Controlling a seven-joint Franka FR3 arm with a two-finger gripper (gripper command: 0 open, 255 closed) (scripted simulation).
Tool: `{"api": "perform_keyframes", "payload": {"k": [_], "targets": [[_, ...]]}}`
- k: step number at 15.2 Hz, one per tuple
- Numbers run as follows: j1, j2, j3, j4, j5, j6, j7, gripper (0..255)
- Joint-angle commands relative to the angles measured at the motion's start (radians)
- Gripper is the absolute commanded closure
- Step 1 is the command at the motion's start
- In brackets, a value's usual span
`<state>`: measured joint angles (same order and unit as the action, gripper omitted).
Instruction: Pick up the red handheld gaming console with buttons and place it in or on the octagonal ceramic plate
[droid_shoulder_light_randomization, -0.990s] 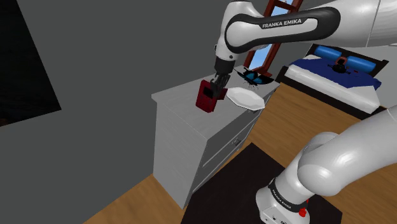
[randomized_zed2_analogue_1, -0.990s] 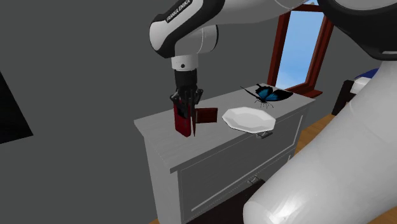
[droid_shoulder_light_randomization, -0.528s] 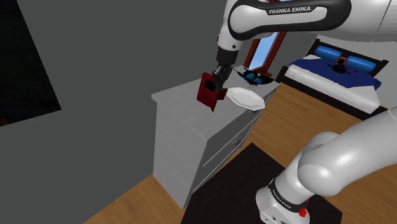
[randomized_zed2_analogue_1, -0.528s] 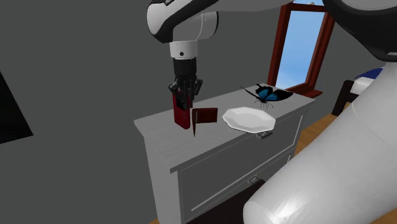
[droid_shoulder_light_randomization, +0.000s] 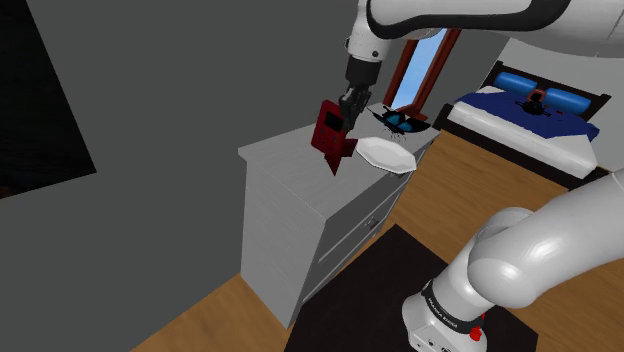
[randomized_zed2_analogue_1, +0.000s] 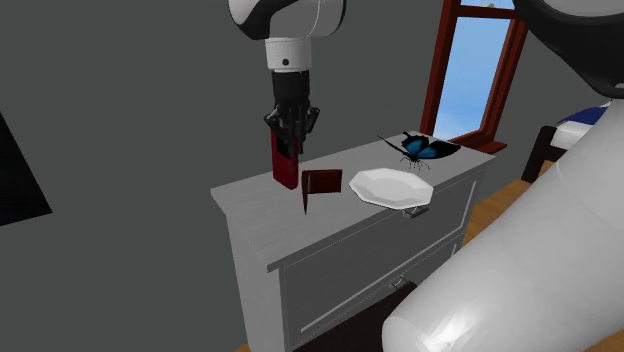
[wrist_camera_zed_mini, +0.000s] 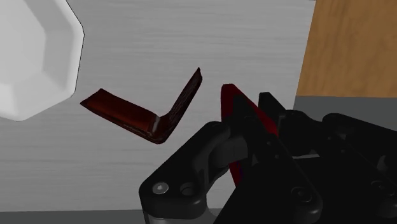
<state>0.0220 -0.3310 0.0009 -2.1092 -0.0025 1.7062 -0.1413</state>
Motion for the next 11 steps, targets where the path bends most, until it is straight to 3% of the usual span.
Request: {"api": "perform_keyframes", "payload": {"k": [1, 11], "targets": [[-0.01, -0.006, -0.016, 0.007, -0.007, -0.013, -0.023, 255], [-0.104, -0.012, -0.179, 0.05, -0.08, -0.054, -0.262, 255]]}}
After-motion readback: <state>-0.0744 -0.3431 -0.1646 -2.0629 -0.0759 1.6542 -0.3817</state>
